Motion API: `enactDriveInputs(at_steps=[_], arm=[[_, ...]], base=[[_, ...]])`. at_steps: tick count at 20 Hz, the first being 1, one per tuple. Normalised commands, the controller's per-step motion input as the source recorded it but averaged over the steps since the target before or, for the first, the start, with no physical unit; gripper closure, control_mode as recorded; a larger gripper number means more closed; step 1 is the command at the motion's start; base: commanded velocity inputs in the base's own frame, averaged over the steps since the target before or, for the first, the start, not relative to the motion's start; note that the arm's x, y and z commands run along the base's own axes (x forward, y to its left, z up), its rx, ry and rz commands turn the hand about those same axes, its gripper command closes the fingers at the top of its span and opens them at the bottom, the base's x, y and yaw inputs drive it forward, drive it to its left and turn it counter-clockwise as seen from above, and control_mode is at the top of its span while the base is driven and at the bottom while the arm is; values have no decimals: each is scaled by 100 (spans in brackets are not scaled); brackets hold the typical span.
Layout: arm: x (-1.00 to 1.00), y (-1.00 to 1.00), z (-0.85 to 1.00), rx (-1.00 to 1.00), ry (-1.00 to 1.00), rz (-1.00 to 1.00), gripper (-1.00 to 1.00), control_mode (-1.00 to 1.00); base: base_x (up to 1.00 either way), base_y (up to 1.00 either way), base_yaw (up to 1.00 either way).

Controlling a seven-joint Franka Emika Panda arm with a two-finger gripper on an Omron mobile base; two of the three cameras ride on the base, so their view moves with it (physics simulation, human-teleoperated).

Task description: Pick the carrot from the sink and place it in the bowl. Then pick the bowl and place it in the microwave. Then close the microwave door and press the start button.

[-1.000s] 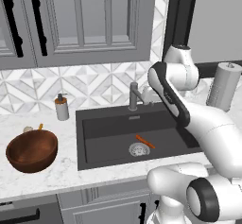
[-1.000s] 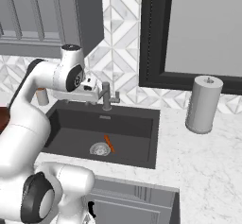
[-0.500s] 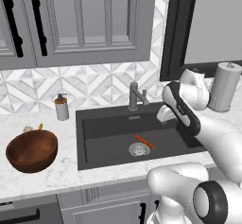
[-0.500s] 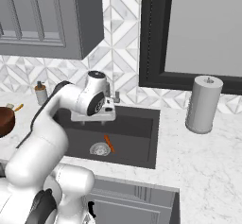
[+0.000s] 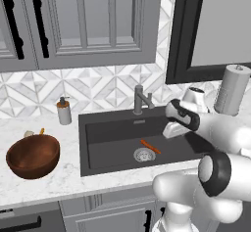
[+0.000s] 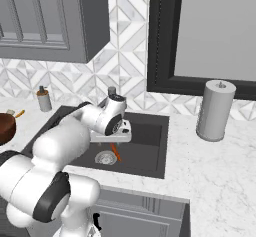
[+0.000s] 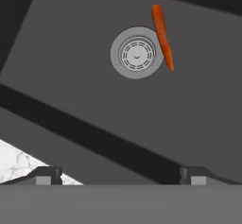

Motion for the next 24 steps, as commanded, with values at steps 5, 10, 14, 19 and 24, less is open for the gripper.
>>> enactDriveInputs(at_steps=[5, 10, 14, 19, 24], arm=[[76, 0, -50, 0, 14, 0, -100, -100], [52, 0, -55, 0, 4, 0, -100, -100], [20, 0, -56, 0, 0, 0, -100, -100], [20, 0, -45, 0, 0, 0, -100, -100], [30, 0, -38, -4, 0, 0, -100, -100]], base=[[0, 0, 0], [0, 0, 0], [0, 0, 0], [0, 0, 0], [0, 0, 0]])
